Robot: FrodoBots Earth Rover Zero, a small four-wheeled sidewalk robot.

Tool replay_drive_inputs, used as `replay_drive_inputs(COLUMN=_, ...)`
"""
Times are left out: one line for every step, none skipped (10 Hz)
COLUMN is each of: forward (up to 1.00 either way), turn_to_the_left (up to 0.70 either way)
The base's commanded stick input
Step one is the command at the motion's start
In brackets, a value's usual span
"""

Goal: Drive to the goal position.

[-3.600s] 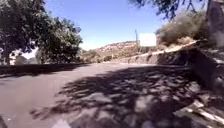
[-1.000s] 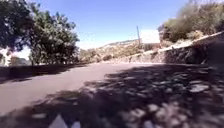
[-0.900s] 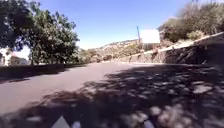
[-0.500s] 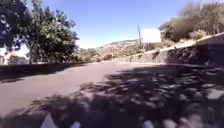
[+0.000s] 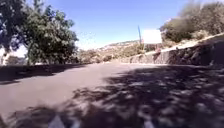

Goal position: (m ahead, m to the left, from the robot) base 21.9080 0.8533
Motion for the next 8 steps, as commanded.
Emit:
replay_drive_inputs(forward=0.85, turn_to_the_left=0.0)
replay_drive_inputs(forward=0.85, turn_to_the_left=0.0)
replay_drive_inputs(forward=0.85, turn_to_the_left=0.0)
replay_drive_inputs(forward=0.85, turn_to_the_left=0.0)
replay_drive_inputs(forward=0.85, turn_to_the_left=0.0)
replay_drive_inputs(forward=0.85, turn_to_the_left=0.0)
replay_drive_inputs(forward=0.85, turn_to_the_left=0.0)
replay_drive_inputs(forward=0.85, turn_to_the_left=0.0)
